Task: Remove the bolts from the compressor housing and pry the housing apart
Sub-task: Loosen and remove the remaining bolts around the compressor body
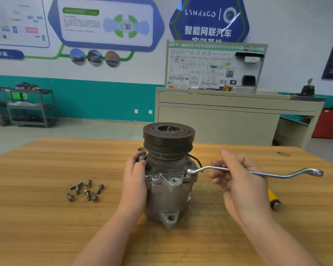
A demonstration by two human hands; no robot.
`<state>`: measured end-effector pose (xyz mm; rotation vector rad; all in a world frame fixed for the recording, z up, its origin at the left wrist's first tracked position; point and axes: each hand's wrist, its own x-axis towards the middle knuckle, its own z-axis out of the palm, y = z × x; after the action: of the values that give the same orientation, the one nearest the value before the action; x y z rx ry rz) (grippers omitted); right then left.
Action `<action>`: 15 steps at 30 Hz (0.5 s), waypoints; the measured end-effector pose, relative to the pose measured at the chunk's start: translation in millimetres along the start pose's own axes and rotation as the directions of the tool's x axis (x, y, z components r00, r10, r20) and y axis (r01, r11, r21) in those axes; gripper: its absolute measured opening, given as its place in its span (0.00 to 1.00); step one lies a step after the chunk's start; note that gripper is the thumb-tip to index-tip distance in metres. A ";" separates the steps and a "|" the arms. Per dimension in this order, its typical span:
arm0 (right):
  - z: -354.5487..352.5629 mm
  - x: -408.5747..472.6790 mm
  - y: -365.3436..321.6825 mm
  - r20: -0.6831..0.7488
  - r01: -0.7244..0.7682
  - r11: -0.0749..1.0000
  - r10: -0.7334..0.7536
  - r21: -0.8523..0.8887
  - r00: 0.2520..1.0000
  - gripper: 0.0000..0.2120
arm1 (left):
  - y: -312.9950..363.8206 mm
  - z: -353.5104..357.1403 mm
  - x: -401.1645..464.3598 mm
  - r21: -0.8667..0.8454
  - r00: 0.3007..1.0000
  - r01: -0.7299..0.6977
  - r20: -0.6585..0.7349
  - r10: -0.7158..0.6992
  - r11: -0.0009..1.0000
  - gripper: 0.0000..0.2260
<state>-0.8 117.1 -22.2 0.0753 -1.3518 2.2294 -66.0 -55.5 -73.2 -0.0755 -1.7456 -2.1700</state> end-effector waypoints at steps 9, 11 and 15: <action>23.8 -35.7 28.6 0.020 0.359 0.805 -0.397 -0.473 0.918 0.19 | 4.9 0.8 -3.8 0.019 0.999 -0.038 -0.006 0.038 0.999 0.13; 15.2 -38.3 26.2 0.064 0.478 0.797 -0.491 -0.371 0.869 0.17 | 6.1 0.6 -4.1 0.009 0.999 -0.037 -0.007 0.037 0.999 0.13; 3.5 5.8 6.3 0.194 0.139 0.989 -0.145 0.043 0.970 0.17 | 5.6 0.7 -4.3 0.002 0.999 -0.040 -0.007 0.040 0.999 0.13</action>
<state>-9.5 114.3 -23.8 0.4010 -1.3688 2.1659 -60.4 -54.8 -68.9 -0.1018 -1.7276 -2.1380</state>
